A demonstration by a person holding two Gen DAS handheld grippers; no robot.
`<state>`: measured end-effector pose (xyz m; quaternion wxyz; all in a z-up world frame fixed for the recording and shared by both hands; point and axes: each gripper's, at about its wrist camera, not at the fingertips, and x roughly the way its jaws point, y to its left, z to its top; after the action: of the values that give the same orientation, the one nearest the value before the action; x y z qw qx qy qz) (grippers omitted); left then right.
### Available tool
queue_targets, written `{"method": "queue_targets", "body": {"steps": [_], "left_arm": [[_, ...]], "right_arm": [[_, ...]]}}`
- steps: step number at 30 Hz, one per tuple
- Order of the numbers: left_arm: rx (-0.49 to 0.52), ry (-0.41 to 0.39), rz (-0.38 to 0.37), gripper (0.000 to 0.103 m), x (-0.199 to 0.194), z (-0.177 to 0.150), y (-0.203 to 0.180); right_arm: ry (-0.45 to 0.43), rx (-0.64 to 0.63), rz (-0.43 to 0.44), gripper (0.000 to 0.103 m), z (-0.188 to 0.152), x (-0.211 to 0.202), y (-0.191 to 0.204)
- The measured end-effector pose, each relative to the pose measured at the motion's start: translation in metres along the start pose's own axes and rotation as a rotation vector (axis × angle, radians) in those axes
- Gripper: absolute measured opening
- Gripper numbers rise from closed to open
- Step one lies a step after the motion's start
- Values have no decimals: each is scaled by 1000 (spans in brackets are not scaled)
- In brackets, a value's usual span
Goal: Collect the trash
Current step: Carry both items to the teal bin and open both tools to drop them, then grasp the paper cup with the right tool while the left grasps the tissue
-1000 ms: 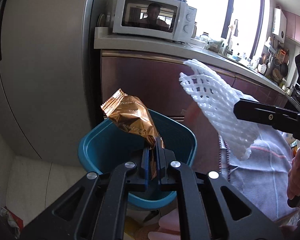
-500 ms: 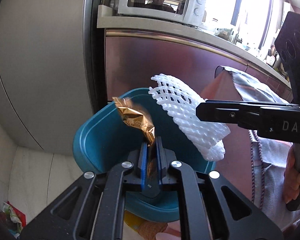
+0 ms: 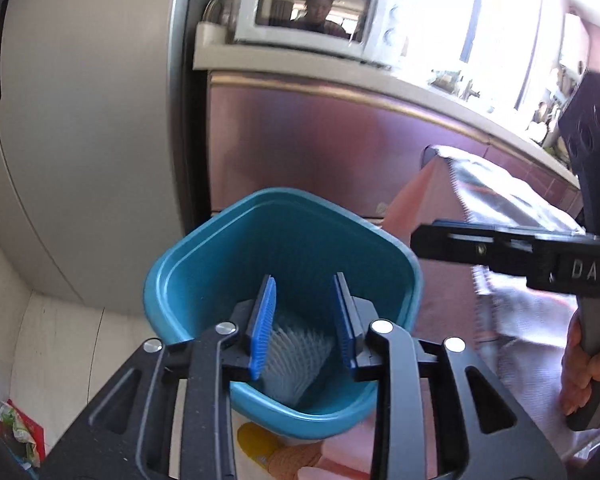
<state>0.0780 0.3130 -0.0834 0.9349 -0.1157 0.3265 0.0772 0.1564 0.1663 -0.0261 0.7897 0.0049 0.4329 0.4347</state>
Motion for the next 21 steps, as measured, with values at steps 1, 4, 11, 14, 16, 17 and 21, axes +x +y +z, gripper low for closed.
{"method": "queue_targets", "body": {"steps": [1, 4, 11, 14, 16, 17, 21], "left_arm": [[6, -14, -14, 34, -4, 2, -6], [39, -63, -64, 42, -21, 6, -28], [129, -111, -254, 48, -51, 8, -95], [176, -102, -344, 49, -55, 4, -133], [205, -87, -409, 50, -56, 0, -159], [220, -79, -439, 50, -57, -3, -173], [275, -31, -570, 50, -61, -19, -230]], "right_arm": [[-16, -4, 3, 35, -3, -9, -2], [-73, -20, 2, 39, -14, -45, -7], [-216, -9, -81, 47, -57, -146, -32], [-264, 18, -150, 47, -77, -186, -46], [-288, 42, -194, 47, -91, -210, -56], [-298, 57, -215, 47, -98, -221, -62], [-340, 116, -312, 47, -121, -261, -90]]}}
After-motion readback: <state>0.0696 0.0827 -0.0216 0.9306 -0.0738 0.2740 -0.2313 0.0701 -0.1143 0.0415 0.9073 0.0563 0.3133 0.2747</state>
